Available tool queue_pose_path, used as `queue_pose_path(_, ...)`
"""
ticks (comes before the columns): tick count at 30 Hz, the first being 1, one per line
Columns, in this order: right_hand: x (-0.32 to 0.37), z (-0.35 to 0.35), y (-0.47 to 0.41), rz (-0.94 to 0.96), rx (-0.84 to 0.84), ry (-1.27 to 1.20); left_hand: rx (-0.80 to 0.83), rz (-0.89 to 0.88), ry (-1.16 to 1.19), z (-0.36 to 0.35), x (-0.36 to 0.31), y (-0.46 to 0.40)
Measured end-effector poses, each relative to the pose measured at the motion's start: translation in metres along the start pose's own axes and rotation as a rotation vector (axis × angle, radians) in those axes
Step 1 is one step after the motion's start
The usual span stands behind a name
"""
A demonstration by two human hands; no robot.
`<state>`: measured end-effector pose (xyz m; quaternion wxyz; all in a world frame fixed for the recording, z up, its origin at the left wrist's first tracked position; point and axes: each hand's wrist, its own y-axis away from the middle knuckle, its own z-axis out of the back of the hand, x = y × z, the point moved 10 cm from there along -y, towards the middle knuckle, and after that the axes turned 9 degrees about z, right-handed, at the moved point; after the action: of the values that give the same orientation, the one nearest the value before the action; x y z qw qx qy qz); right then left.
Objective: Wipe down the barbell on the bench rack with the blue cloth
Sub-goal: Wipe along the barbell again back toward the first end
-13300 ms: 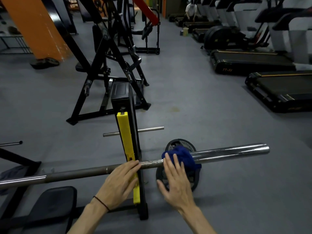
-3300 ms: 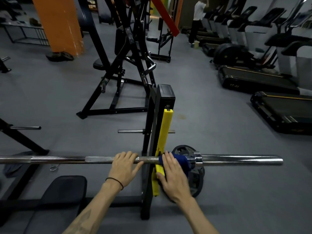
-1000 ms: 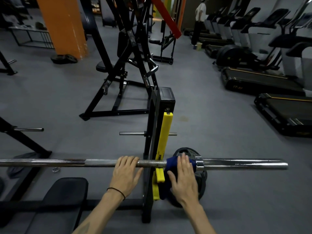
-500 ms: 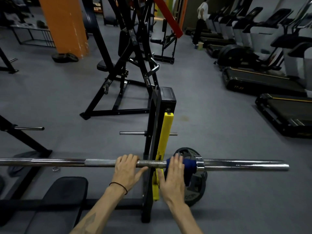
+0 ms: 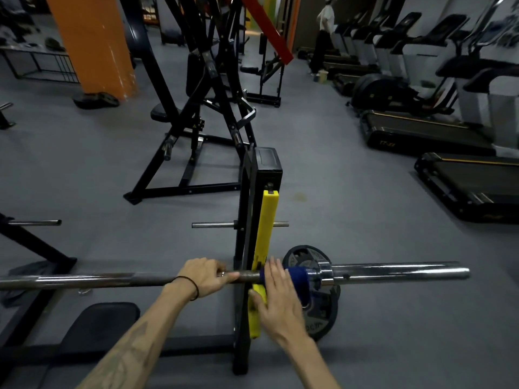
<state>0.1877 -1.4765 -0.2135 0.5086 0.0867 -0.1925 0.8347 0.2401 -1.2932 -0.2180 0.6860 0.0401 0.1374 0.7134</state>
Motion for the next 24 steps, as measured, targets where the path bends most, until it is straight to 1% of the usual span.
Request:
queue_pose_path(1, -0.015, 0.008, 0.002, 0.012, -0.036, 0.032, -0.01, 0.006, 0.009, -0.001, 0.002, 0.0)
queue_pose_path(2, -0.033, 0.016, 0.006, -0.017, -0.074, 0.047, -0.053, 0.005, 0.014, -0.001, 0.004, 0.003)
queue_pose_path(3, -0.049, 0.022, 0.012, -0.084, -0.095, 0.035, -0.134, -0.007, 0.033, -0.001, 0.003, 0.008)
queue_pose_path(4, -0.057, 0.024, 0.016, -0.153, -0.113, 0.005, -0.253, -0.028, 0.063, 0.002, 0.002, 0.015)
queue_pose_path(6, -0.042, 0.017, 0.015, -0.21, -0.137, -0.07, -0.45, -0.064, 0.082, 0.001, -0.005, 0.028)
queue_pose_path(8, -0.013, 0.001, 0.011, -0.123, -0.085, -0.104, -0.585, -0.057, 0.063, -0.001, -0.009, 0.038)
queue_pose_path(10, -0.003, -0.005, 0.012, 0.036, -0.025, -0.051, -0.613, -0.033, 0.061, -0.003, -0.009, 0.042)
queue_pose_path(11, -0.011, 0.0, 0.014, 0.084, -0.044, -0.002, -0.614, -0.029, 0.06, -0.004, -0.009, 0.043)
queue_pose_path(12, -0.025, 0.007, 0.016, 0.088, -0.09, 0.028, -0.616, -0.03, 0.058, -0.004, -0.008, 0.044)
queue_pose_path(13, -0.04, 0.015, 0.018, 0.035, -0.142, 0.026, -0.616, -0.033, 0.06, -0.003, -0.007, 0.045)
queue_pose_path(15, -0.054, 0.019, 0.02, -0.157, -0.213, -0.083, -0.618, -0.034, 0.066, -0.003, -0.007, 0.046)
queue_pose_path(16, -0.046, 0.015, 0.019, -0.234, -0.23, -0.153, -0.631, -0.03, 0.069, -0.002, -0.008, 0.047)
queue_pose_path(17, -0.032, 0.009, 0.016, -0.26, -0.223, -0.208, -0.643, -0.026, 0.072, -0.001, -0.009, 0.048)
queue_pose_path(18, -0.016, 0.002, 0.012, -0.224, -0.18, -0.23, -0.651, -0.022, 0.08, -0.001, -0.01, 0.05)
queue_pose_path(19, -0.004, -0.004, 0.011, -0.146, -0.123, -0.205, -0.655, -0.025, 0.085, -0.001, -0.01, 0.05)
queue_pose_path(20, 0.001, -0.005, 0.01, -0.053, -0.073, -0.135, -0.656, -0.025, 0.091, -0.001, -0.009, 0.051)
queue_pose_path(21, -0.005, -0.001, 0.012, 0.014, -0.066, -0.053, -0.653, -0.033, 0.098, -0.002, -0.008, 0.051)
queue_pose_path(22, -0.021, 0.006, 0.015, 0.033, -0.103, 0.001, -0.651, -0.044, 0.101, -0.003, -0.008, 0.051)
queue_pose_path(23, -0.039, 0.016, 0.018, -0.01, -0.154, 0.011, -0.653, -0.049, 0.097, -0.003, -0.009, 0.051)
queue_pose_path(24, -0.056, 0.022, 0.021, -0.103, -0.19, -0.025, -0.653, -0.048, 0.089, -0.004, -0.009, 0.051)
